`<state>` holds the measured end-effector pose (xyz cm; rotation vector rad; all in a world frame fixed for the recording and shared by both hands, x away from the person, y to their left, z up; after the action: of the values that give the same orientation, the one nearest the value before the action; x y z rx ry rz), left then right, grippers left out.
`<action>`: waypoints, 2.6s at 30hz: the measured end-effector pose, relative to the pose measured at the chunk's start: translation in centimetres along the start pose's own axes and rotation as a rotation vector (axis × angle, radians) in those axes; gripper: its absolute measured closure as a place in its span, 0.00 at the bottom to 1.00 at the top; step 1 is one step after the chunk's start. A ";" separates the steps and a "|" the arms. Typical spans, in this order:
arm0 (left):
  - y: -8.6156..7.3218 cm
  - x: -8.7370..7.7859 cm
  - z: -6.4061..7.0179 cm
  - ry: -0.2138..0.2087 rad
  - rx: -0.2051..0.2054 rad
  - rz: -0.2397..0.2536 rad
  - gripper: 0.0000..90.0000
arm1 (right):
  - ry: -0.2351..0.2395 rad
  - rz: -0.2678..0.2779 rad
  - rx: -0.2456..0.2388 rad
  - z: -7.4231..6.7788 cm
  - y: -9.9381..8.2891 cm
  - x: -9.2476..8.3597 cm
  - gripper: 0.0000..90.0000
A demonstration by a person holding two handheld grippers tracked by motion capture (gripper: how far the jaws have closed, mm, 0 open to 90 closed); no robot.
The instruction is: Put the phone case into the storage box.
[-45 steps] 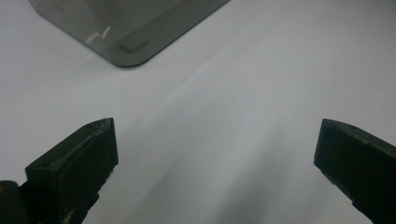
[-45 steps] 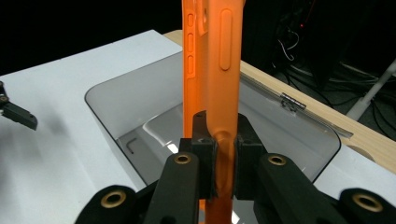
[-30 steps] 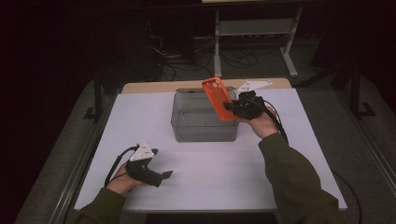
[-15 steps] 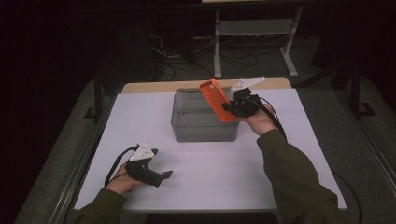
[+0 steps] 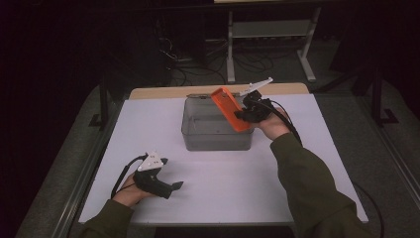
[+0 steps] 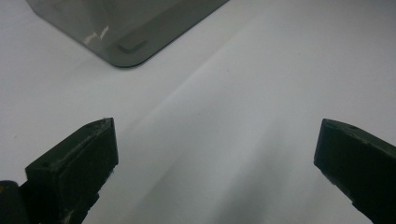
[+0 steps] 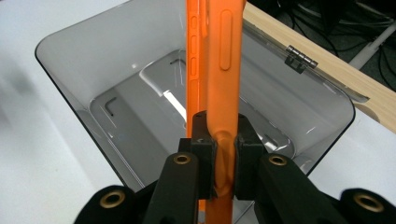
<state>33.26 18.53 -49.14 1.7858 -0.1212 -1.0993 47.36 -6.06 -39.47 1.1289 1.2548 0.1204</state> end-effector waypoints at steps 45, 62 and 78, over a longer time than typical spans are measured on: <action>0.3 -0.3 0.1 -0.007 0.001 0.017 0.00 | -0.011 -0.297 0.065 0.4 0.4 3.2 0.90; 0.6 -0.5 0.2 -0.011 0.004 0.026 0.00 | -0.040 -0.397 0.104 0.7 -0.1 4.3 0.90; 0.8 -0.5 0.5 -0.022 0.000 0.033 0.00 | -0.054 -0.455 0.175 0.9 -0.5 4.9 0.89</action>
<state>32.88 18.06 -48.25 1.7665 -0.1630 -1.0957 49.70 -3.79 -43.25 0.9594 1.4629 -0.3649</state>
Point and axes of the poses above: each handheld gripper's, and its own axes: x roughly forward along the jaws, y roughly out of its top, z roughly to its right, the point moved 9 cm from there along x, roughly forward along the jaws, and after that the axes turned 10 degrees about y, right-handed, at the moved point
